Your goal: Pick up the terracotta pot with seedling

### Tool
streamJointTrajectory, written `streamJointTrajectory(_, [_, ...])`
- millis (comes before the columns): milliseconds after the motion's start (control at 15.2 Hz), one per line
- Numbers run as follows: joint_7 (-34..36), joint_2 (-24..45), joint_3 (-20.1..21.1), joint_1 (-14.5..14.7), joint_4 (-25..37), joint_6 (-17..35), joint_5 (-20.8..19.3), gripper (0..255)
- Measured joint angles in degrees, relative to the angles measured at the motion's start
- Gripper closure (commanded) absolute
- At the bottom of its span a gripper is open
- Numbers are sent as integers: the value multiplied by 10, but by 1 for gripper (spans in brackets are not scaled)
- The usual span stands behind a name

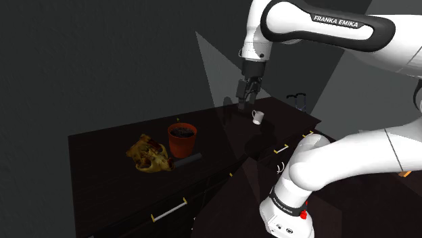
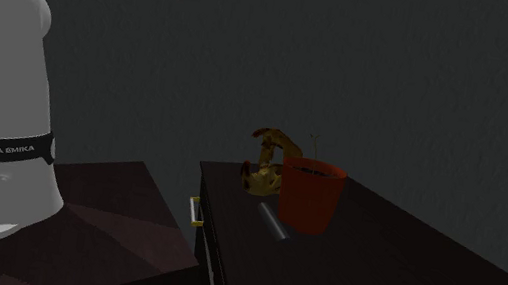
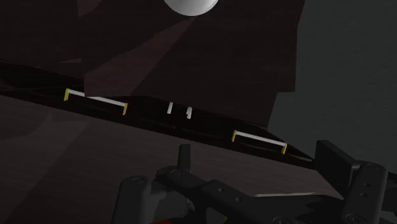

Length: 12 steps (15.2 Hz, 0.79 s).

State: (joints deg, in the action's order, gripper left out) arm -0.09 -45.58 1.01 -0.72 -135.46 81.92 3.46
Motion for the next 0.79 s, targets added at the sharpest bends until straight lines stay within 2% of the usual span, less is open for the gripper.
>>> streamJointTrajectory(198, [-11,16,-4,0,-5,22,-5,0])
streamJointTrajectory(528, [-45,94,-15,4,-13,115,-15,0])
streamJointTrajectory(792, [-78,170,-28,4,7,177,-25,0])
